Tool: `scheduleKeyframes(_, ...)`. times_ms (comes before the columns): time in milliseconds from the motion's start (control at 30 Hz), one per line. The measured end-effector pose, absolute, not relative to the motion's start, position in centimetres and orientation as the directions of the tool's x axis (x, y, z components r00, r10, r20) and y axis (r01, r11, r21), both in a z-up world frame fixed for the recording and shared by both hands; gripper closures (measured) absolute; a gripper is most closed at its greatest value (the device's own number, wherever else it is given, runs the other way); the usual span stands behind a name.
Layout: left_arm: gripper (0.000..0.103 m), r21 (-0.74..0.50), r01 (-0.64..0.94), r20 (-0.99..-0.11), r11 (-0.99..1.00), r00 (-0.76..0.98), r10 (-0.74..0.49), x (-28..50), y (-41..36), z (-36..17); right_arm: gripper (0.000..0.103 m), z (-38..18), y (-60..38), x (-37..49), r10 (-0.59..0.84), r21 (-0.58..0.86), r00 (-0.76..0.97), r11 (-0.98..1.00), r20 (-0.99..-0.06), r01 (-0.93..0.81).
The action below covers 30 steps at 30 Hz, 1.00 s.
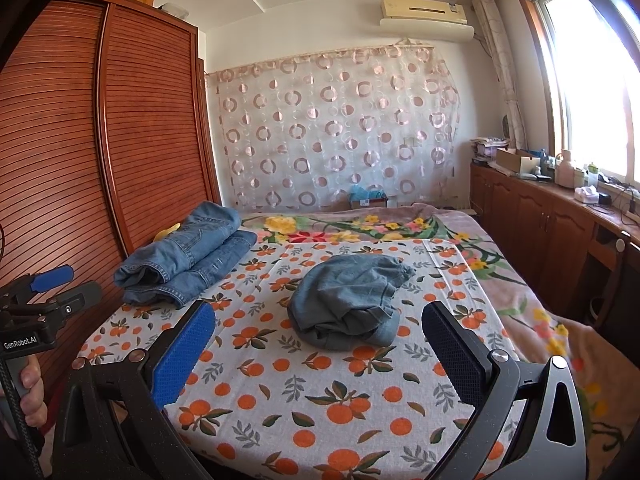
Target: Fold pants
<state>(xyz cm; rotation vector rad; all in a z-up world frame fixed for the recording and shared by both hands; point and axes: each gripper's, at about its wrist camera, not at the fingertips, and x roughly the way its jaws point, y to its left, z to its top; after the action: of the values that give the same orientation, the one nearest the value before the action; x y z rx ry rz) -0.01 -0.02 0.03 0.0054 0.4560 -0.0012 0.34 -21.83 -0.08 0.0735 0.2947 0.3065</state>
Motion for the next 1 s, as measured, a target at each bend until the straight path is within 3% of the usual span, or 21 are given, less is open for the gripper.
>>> scheduleKeyframes(1000, 0.008, 0.008, 0.001, -0.433, 1.0, 0.901, 0.002, -0.1, 0.3, 1.0, 0.0, 0.1, -21.5, 0.3, 0.31, 0.119, 0.912, 0.95, -0.27, -0.288)
